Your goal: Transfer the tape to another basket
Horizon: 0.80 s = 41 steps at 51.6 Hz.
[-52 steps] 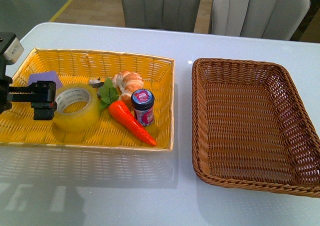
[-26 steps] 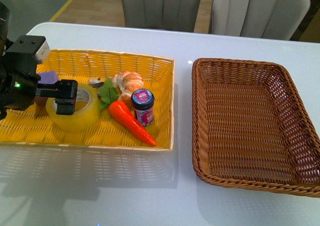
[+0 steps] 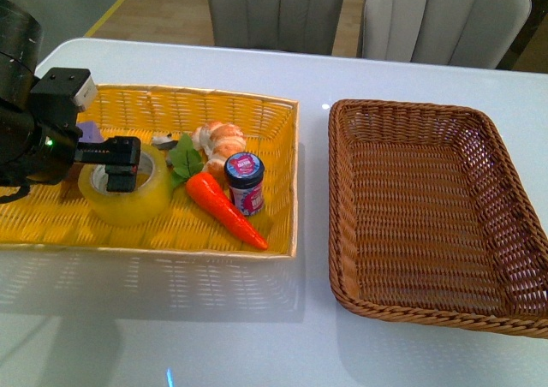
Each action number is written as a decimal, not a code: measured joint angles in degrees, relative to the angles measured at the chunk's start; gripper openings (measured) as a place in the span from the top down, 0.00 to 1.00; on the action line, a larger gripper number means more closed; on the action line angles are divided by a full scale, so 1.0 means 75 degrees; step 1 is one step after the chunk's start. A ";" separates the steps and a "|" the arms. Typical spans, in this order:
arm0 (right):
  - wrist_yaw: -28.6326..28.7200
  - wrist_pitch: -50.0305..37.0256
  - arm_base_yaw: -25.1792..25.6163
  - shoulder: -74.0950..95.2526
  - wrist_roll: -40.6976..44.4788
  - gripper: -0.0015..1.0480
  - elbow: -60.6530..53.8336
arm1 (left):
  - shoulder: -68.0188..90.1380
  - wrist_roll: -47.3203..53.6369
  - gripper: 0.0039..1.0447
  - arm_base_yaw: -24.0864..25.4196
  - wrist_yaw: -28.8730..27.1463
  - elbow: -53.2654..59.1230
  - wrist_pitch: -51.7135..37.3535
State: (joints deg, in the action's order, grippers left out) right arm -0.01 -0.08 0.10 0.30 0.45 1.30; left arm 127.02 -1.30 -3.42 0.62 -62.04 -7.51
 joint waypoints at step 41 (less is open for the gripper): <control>0.0000 0.0000 0.0000 -0.0003 0.0000 0.09 0.0003 | 0.0434 -0.1268 0.23 0.0323 -0.0047 -0.0458 0.0568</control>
State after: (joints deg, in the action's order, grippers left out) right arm -0.01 -0.08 0.10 0.27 0.45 1.32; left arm 130.28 -10.81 -0.99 0.27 -65.47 -3.25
